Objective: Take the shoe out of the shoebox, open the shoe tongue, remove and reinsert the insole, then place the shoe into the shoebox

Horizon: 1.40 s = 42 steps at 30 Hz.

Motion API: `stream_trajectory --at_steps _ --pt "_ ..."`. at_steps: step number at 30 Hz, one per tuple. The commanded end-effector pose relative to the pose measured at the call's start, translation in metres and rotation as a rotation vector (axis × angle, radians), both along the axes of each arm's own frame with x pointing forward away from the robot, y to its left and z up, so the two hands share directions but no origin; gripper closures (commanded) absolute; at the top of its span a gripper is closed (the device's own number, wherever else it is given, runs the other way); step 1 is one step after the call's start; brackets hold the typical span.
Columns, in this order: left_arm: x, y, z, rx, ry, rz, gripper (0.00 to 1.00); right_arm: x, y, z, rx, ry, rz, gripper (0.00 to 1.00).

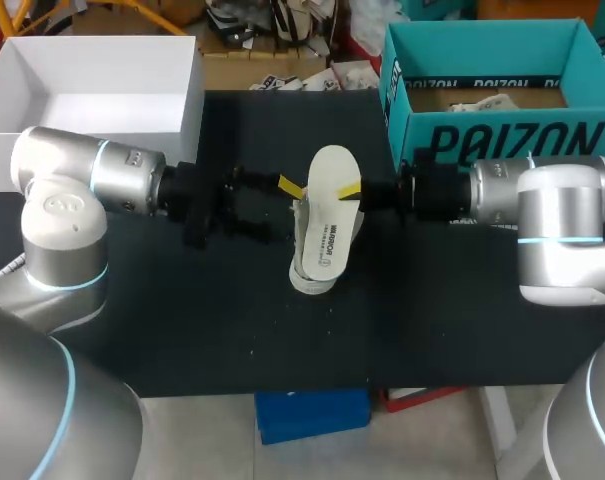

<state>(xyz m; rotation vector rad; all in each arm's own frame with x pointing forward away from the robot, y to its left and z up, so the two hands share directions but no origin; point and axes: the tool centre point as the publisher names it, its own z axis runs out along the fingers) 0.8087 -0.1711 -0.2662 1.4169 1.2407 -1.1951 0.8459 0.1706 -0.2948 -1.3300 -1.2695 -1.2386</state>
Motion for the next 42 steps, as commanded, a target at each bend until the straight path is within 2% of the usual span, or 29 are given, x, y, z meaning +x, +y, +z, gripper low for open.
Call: stream_trajectory --at_steps 1,15,18,19,21,22,23,24,25,31,38,42 --pt "-0.004 -0.004 -0.002 -0.011 -0.011 0.069 0.0 0.0 0.001 0.0 -0.002 0.0 -0.001 1.0" --pt "0.013 -0.017 -0.016 -0.101 -0.013 0.123 0.0 0.0 0.001 0.0 -0.002 0.0 -0.001 1.0" --pt "0.018 -0.021 -0.015 -0.101 -0.019 0.13 0.05 0.0 0.001 0.0 -0.002 0.0 -0.001 1.0" --pt "0.019 -0.022 -0.015 -0.1 -0.021 0.131 0.16 0.0 0.001 0.0 -0.002 0.0 -0.001 1.0" --pt "0.021 -0.025 -0.015 -0.098 -0.024 0.132 0.2 0.0 0.001 0.0 -0.002 0.0 -0.001 1.0" --pt "0.022 -0.027 -0.015 -0.096 -0.028 0.133 0.38 0.0 0.001 0.0 -0.002 0.0 -0.001 1.0" --pt "0.023 -0.028 -0.014 -0.096 -0.029 0.133 0.46 0.0 0.001 0.0 -0.002 0.0 -0.001 1.0" --pt "0.023 -0.029 -0.014 -0.095 -0.03 0.132 0.46 0.0 0.001 0.0 -0.002 0.0 -0.001 1.0" --pt "0.024 -0.03 -0.014 -0.095 -0.031 0.132 0.51 0.0 0.001 0.0 -0.002 0.0 -0.001 1.0" --pt "0.028 -0.038 -0.018 -0.084 -0.035 0.125 0.63 0.0 0.001 0.0 -0.002 0.0 -0.001 1.0" --pt "0.033 -0.044 -0.02 -0.073 -0.036 0.12 0.6 0.0 0.001 0.0 -0.002 0.0 -0.001 1.0" --pt "0.035 -0.047 -0.02 -0.072 -0.039 0.116 0.62 0.0 0.001 0.0 -0.002 0.0 -0.001 1.0"
